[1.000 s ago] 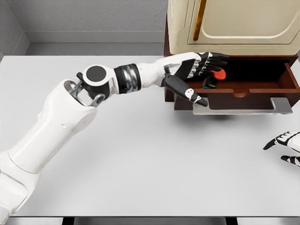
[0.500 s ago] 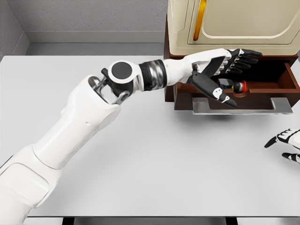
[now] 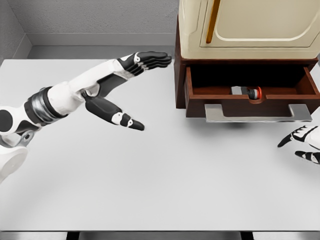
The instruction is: Put the switch into the drawer with left arm, and close the drawer with right arm
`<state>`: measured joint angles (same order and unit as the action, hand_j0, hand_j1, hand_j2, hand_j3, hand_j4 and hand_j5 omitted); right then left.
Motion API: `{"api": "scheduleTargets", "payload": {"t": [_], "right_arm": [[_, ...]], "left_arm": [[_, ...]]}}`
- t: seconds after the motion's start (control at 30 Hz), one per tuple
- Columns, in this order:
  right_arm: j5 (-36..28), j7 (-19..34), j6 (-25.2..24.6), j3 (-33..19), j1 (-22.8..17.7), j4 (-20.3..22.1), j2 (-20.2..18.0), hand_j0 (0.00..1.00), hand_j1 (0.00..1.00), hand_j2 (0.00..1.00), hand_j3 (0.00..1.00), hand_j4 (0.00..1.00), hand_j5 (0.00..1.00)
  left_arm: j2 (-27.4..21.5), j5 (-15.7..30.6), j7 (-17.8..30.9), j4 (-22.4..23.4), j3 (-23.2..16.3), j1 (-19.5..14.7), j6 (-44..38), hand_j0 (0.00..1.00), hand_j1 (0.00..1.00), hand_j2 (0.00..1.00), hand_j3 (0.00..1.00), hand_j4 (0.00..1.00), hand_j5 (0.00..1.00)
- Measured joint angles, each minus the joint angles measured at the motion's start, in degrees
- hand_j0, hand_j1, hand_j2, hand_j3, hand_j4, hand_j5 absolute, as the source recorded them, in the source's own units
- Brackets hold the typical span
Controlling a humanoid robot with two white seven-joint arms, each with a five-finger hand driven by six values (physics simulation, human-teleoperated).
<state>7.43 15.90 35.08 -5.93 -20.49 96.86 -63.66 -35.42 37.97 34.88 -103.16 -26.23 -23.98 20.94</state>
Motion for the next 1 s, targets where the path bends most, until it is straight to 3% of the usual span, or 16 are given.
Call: {"api": "scheduleTargets", "payload": {"t": [0.03, 0.1, 0.2, 0.27, 0.33, 0.53, 1.0], "right_arm": [[-0.1, 0.0, 0.0, 0.1, 0.7, 0.0, 0.1, 0.61, 0.61, 0.61, 0.61, 0.61, 0.61], [-0.1, -0.1, 0.0, 0.2, 0.8, -0.2, 0.3, 0.62, 0.62, 0.62, 0.62, 0.62, 0.62], [-0.1, -0.1, 0.0, 0.3, 2.0, -0.2, 0.9, 0.62, 0.62, 0.62, 0.62, 0.62, 0.62], [1.2, 0.0, 0.2, 0.8, 3.4, -0.3, 1.5, 0.62, 0.62, 0.62, 0.62, 0.62, 0.62], [5.3, 0.1, 0.5, 2.2, 6.7, -1.2, 1.9, 0.62, 0.62, 0.62, 0.62, 0.62, 0.62], [1.7, 0.4, 0.1, 6.8, 9.7, -3.7, 3.7, 0.62, 0.62, 0.62, 0.62, 0.62, 0.62], [1.0, 0.6, 0.0, 8.6, 10.9, -7.1, 3.9, 0.62, 0.62, 0.62, 0.62, 0.62, 0.62]], "left_arm": [[-1.4, 0.0, 0.0, 0.3, 3.3, 5.7, 3.3, 1.00, 1.00, 1.00, 1.00, 1.00, 1.00], [-2.6, -2.9, 0.1, 3.5, 11.8, 12.7, 8.7, 1.00, 1.00, 1.00, 1.00, 1.00, 1.00], [-1.1, -13.7, 0.1, 16.5, 23.1, 12.7, 12.1, 1.00, 1.00, 1.00, 1.00, 1.00, 1.00], [0.6, -18.9, 0.1, 23.3, 28.1, 13.2, 13.1, 1.00, 1.00, 1.00, 1.00, 1.00, 1.00], [2.2, -22.1, 0.1, 27.0, 31.0, 13.2, 13.6, 1.00, 1.00, 1.00, 1.00, 1.00, 1.00], [4.6, -29.5, 0.1, 30.4, 33.2, 13.6, 14.1, 1.00, 1.00, 1.00, 1.00, 1.00, 1.00], [8.0, -31.6, 0.1, 30.0, 33.5, 12.8, 14.2, 1.00, 1.00, 1.00, 1.00, 1.00, 1.00]]}}
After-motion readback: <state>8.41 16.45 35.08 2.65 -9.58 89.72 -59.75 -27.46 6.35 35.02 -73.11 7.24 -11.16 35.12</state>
